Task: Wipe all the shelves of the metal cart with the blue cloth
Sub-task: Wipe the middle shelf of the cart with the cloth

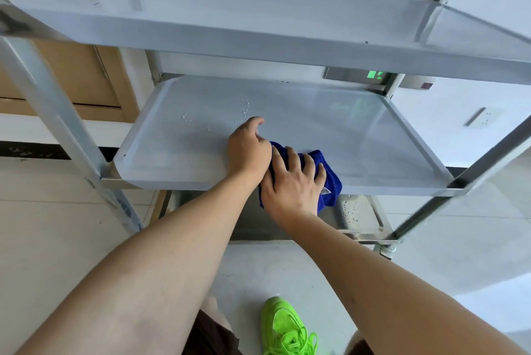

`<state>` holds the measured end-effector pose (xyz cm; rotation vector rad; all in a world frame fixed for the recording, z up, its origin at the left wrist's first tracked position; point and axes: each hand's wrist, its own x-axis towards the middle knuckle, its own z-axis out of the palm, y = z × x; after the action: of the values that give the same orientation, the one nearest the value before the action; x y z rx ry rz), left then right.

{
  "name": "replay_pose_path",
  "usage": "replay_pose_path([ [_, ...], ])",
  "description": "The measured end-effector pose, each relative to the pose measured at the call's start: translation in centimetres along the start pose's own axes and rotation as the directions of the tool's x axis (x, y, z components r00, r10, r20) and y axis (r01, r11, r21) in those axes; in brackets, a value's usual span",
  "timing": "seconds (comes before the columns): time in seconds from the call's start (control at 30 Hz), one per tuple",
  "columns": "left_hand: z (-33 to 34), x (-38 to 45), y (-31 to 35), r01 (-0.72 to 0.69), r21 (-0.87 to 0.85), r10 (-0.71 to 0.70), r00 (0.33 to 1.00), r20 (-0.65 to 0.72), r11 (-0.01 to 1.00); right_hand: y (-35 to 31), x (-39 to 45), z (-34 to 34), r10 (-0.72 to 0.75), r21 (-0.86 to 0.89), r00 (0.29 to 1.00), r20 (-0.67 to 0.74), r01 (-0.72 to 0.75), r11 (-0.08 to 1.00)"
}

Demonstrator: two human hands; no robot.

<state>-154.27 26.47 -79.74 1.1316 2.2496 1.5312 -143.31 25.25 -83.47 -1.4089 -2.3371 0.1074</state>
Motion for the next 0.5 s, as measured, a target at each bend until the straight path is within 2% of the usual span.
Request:
replay_pose_path([
  [0.1,-2.0,0.9,-1.0,-0.034,0.031,0.036,0.998,-0.048,0.999,-1.6,0.2,0.3,-0.085,-0.019,0.994,0.066,0.086,0.996],
  [0.2,-5.0,2.5,-3.5,-0.077,0.248,0.094,0.994,-0.06,0.966,-4.1,0.8,0.9,-0.169,-0.004,0.976,0.139,0.172,0.985],
  [0.37,-10.8,5.0,-8.0,-0.133,0.597,0.167,0.986,-0.001,0.791,-6.3,3.6,2.0,-0.206,0.009,0.942,0.266,0.211,0.977],
  [0.43,-12.4,5.3,-9.5,-0.149,0.685,0.159,0.986,0.048,0.713,-6.4,4.9,2.1,-0.217,0.003,0.932,0.289,0.226,0.974],
  [0.5,-13.1,5.3,-10.2,-0.15,0.708,0.133,0.988,0.079,0.69,-6.4,6.0,2.3,-0.248,0.004,0.917,0.313,0.259,0.966],
])
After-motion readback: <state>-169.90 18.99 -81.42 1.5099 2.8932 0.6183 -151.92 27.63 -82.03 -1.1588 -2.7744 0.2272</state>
